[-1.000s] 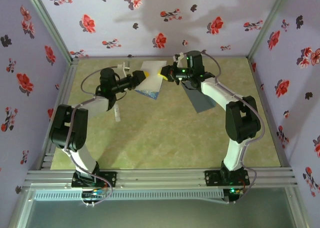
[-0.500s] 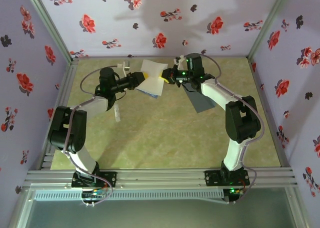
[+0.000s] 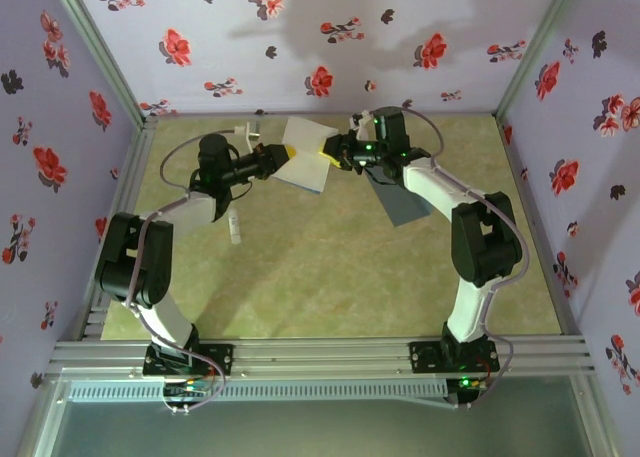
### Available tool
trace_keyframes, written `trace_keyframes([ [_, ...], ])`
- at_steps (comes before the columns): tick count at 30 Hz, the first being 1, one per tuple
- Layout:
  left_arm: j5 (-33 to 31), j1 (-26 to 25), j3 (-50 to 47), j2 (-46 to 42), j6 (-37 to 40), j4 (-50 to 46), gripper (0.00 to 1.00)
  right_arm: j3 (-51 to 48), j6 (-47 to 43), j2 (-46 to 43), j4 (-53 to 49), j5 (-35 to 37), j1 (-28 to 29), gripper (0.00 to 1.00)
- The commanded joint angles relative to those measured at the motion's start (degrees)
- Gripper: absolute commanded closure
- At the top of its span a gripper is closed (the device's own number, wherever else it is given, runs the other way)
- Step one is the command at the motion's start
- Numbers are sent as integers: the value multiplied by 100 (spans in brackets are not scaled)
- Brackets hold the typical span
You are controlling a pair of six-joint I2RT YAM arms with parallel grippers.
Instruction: Place the letter into the envelope and seal it
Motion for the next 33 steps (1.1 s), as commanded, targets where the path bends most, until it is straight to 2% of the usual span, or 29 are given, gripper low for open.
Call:
trace_keyframes([
  [1,130,-39,196,-174,95,-8,89,-108,-122,-280,-52,70,-84,68],
  [4,125,-40,221,-188,65,24,89,-160,-135,-327,-69,68,-120,50],
  [6,130,-35,244,-202,45,36,89,-240,-155,-374,-70,61,-158,41],
  [10,130,-32,266,-237,-11,104,89,-551,-89,-507,203,-14,-221,30],
  [19,4,-37,292,-324,16,141,88,-1416,849,-641,2199,-533,-217,28],
  [24,-33,-40,301,-273,-104,269,87,-1524,969,-624,2564,-605,-143,28],
  [30,-38,-63,319,-194,-255,457,86,-1577,1782,-367,3847,-833,10,31],
  [33,-46,-72,343,-184,-276,470,86,-1532,1902,-257,4046,-858,80,32],
])
